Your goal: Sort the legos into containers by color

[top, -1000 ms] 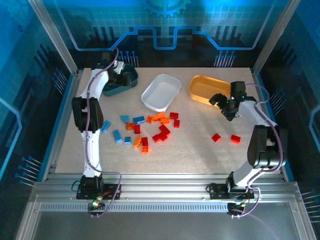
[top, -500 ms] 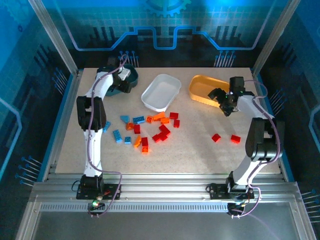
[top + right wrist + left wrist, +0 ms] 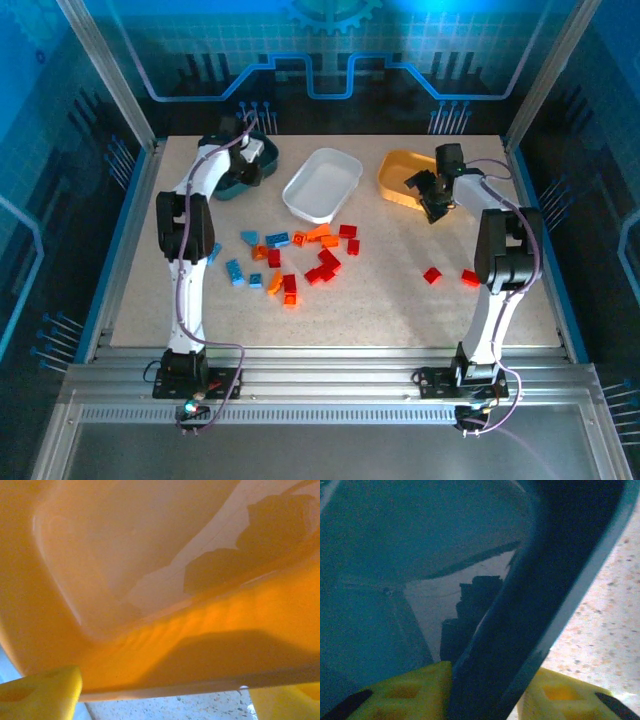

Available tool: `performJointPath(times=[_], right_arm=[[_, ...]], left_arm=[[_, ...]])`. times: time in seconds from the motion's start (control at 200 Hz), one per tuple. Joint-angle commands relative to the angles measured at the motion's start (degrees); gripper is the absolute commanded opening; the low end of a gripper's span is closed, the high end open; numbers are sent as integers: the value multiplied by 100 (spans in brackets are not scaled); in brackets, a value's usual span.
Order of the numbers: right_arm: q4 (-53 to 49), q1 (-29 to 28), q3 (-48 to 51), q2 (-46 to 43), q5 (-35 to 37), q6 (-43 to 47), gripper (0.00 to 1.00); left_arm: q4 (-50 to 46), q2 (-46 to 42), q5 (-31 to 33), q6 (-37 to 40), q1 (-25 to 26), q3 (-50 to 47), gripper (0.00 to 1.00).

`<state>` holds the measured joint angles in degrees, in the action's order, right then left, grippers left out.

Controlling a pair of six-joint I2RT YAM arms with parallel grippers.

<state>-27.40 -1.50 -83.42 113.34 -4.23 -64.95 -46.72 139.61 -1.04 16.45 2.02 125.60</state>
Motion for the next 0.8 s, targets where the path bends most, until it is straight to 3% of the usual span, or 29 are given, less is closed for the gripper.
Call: performJointPath(times=[0.0, 0.295, 0.52, 0.79], right_arm=[[-197, -71, -4, 83, 415, -383, 80], [-452, -27, -293, 390, 482, 236, 56], [-578, 19, -316, 400, 473, 798, 33], [-908, 62, -551, 389, 726, 2024, 29]], left_arm=[[-298, 49, -515, -728, 158, 355, 33], [-257, 130, -1684, -2432, 241, 605, 32], [-139, 137, -2057, -2893, 503, 527, 29], [337, 119, -2493, -3607, 729, 492, 29]])
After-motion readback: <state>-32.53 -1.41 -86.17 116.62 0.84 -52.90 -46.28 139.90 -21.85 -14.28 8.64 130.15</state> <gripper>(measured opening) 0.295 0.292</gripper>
